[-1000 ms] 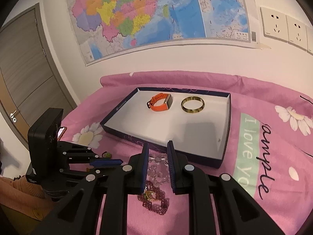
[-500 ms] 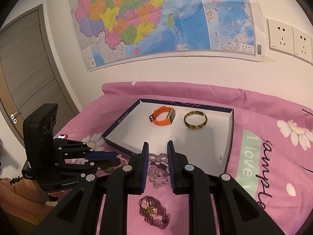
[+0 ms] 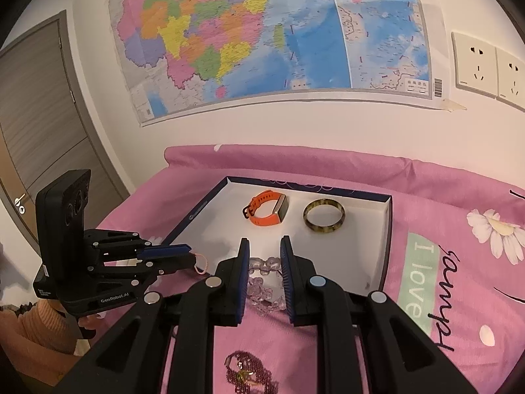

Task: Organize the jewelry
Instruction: 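Lower the pink ring with the left gripper while the right gripper lowers the crystal bracelet into the box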

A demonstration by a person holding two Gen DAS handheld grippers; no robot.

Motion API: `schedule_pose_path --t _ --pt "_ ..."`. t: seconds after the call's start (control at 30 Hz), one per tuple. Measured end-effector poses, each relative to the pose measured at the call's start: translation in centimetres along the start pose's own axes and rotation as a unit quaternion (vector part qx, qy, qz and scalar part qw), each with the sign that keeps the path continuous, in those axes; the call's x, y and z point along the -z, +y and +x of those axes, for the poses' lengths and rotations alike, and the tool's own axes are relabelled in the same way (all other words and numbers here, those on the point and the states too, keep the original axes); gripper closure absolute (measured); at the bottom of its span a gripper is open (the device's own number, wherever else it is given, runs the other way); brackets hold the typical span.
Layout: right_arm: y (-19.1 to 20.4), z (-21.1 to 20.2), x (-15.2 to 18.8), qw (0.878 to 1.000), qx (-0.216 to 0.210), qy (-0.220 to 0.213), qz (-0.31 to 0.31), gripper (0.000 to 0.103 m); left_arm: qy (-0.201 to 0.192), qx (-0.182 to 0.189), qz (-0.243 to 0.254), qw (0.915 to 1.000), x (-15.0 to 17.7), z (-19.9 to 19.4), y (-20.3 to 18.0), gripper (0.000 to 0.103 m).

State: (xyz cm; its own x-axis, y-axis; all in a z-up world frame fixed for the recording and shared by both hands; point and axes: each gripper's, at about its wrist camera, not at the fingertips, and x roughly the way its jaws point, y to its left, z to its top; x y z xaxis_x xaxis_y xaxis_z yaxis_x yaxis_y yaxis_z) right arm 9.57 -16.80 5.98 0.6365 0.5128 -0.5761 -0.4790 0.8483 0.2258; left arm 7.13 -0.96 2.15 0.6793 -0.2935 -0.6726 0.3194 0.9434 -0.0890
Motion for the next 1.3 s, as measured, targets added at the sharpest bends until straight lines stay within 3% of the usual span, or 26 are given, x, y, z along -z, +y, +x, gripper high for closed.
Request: schedule_pose_path --t 1.3 --pt "-5.1 9.4 -3.7 0.997 0.024 0.027 0.063 0.086 0.043 -0.037 -0.030 0.9979 -3.6 7.8 4.4 0.091"
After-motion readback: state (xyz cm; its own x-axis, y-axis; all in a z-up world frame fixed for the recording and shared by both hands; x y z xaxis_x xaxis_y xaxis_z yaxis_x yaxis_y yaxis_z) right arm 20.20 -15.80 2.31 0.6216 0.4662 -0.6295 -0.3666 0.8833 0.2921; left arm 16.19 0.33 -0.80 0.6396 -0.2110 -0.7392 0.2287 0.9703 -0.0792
